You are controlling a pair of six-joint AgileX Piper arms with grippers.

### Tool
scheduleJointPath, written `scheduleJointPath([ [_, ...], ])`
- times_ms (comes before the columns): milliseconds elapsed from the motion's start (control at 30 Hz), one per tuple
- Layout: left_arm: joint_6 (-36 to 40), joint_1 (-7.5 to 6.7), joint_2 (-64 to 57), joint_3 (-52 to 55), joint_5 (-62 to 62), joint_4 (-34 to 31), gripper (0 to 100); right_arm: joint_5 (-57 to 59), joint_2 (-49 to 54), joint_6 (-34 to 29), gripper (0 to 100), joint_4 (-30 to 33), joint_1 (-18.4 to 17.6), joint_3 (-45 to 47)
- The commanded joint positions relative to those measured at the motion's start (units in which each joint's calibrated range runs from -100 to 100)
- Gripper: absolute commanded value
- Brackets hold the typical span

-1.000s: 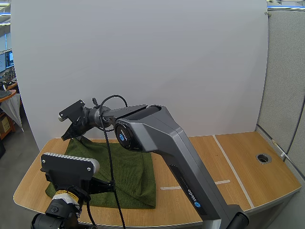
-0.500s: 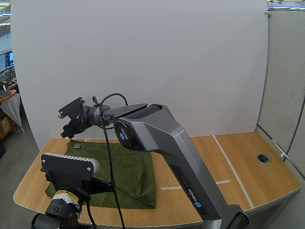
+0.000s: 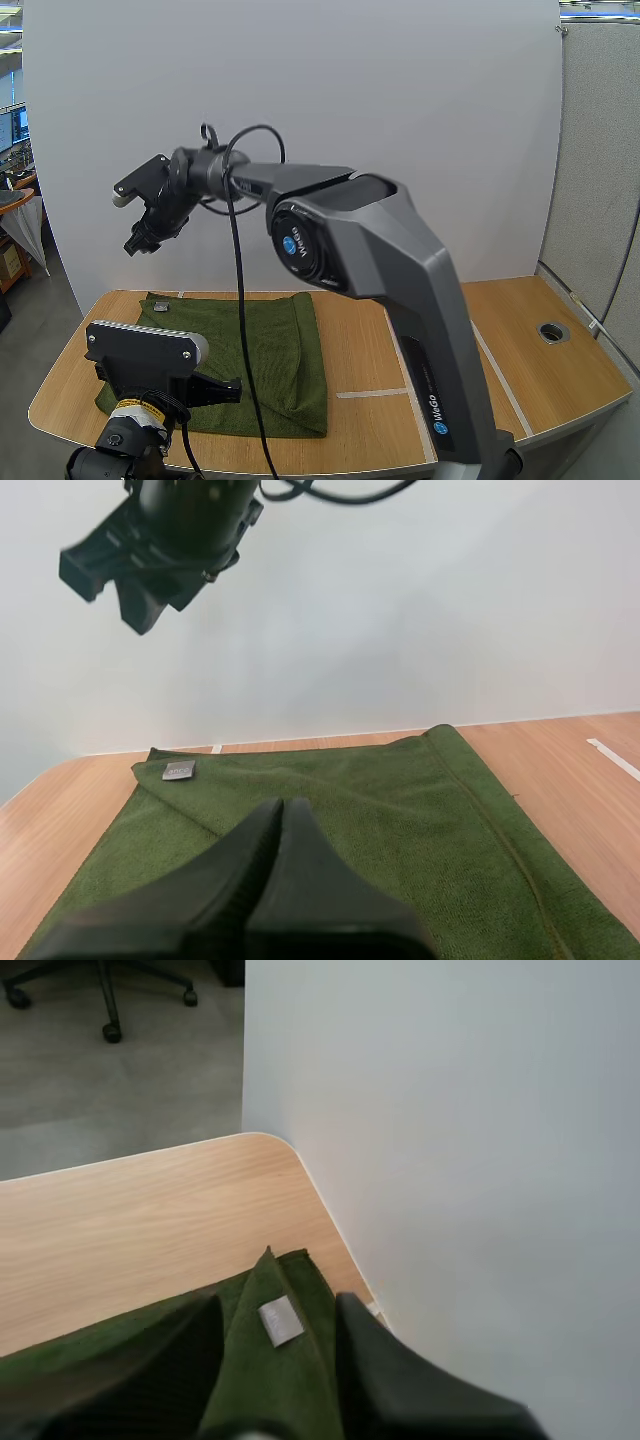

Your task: Fold the towel

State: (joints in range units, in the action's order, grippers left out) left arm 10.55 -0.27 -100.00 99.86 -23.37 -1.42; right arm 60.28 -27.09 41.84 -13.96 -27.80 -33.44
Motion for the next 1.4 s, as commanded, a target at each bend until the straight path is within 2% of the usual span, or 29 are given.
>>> scheduleJointPath([
  [0, 0.03, 0.14, 0.00, 0.14, 0.71, 0.54, 0, 18.68, 5.44, -0.79, 9, 1.55, 0.28, -0.13],
  [67, 0.03, 0.14, 0.00, 0.14, 0.71, 0.54, 0, 23.35, 6.81, -2.00, 0, 1.81, 0.43, -0.13],
  [333, 0.03, 0.14, 0.00, 0.14, 0.71, 0.54, 0, 39.72, 15.14, -5.39, 0, 2.18, 1.04, -0.13],
  [667, 0.03, 0.14, 0.00, 0.14, 0.71, 0.54, 0, 39.72, 29.25, -6.49, 0, 2.30, 1.04, -0.02],
  [800, 0.03, 0.14, 0.00, 0.14, 0.71, 0.54, 0, 39.72, 34.04, -6.72, 0, 4.51, 1.29, -0.02],
  [1067, 0.03, 0.14, 0.00, 0.14, 0.71, 0.54, 0, 39.72, 39.42, -7.06, 0, 4.30, 6.58, 0.12],
  [1200, 0.03, 0.14, 0.00, 0.14, 0.71, 0.54, 0, 39.72, 43.51, -7.16, 0, 3.51, 9.07, 4.02],
  [1367, 0.03, 0.14, 0.00, 0.14, 0.71, 0.54, 0, 39.72, 50.33, -6.28, 0, 3.51, 9.55, 13.94],
])
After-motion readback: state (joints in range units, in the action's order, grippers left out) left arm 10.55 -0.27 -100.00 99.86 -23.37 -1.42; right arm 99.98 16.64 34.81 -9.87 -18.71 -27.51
